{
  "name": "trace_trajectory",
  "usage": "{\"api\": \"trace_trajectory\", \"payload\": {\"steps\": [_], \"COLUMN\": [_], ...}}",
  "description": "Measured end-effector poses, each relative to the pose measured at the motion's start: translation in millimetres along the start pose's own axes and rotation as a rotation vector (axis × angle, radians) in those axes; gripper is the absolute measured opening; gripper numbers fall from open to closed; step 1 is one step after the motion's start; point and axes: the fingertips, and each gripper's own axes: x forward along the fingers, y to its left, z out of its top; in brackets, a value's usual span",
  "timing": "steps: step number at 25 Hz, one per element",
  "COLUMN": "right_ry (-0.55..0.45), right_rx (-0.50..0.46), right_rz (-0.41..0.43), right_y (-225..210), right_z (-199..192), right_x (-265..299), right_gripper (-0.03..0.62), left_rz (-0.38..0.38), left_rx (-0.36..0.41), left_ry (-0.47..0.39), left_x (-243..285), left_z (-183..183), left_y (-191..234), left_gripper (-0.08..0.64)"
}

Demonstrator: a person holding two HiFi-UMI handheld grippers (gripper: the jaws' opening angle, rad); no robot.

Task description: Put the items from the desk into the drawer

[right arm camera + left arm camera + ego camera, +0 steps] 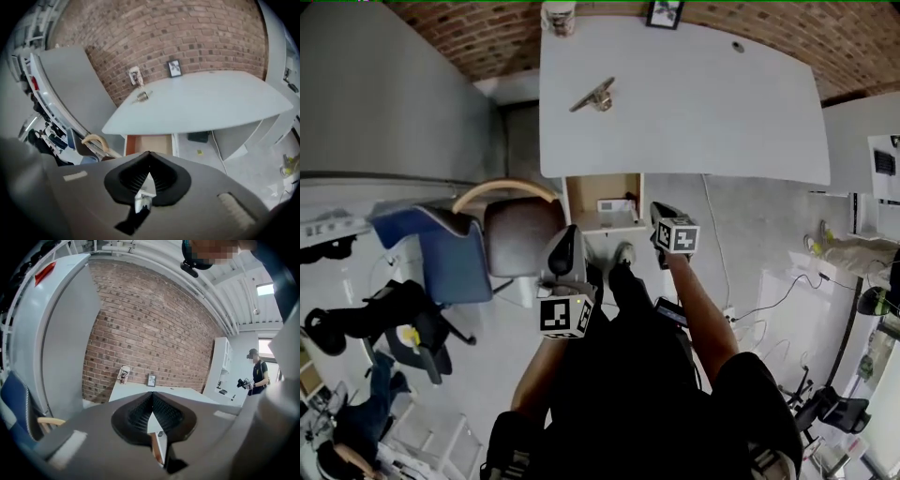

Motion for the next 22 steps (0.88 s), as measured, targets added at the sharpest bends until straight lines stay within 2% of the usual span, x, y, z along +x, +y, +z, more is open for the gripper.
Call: {"api": "trace_trajectory", "payload": {"steps": [7, 11, 14, 20, 22], "right_ry": [-0.343, -0.508, -0.559, -0.589, -0.587], "right_rx": [-0.164, -0.236, -0.248, -0.300, -0.306], "right_rz": [0.121, 0.170, 0.192, 0.170, 0.171], "right_y": [69.0, 110.3, 129.8, 137.4, 136.7], "right_z": [97.9, 123.4, 123.9, 121.2, 121.2], "right_x": [-130.0, -207.0, -235.6, -244.9, -244.6], "right_gripper": [0.003, 0.003, 0.003, 0.016, 0.137], "left_rz": [-0.011, -0.027, -0.043, -0.071, -0.072], "left_rx": [0.049, 0.064, 0.074, 0.080, 0.081], "left_ry": [-0.083, -0.123, -0.136, -0.140, -0.139], "left_x": [-15.4, -25.4, -29.3, -24.8, -24.7], "left_z": [48.4, 76.9, 87.3, 91.2, 93.6], "left_y": [-15.7, -31.7, -42.3, -54.0, -58.1], "left_gripper": [0.020, 0.020, 0.020, 0.020, 0.020]}}
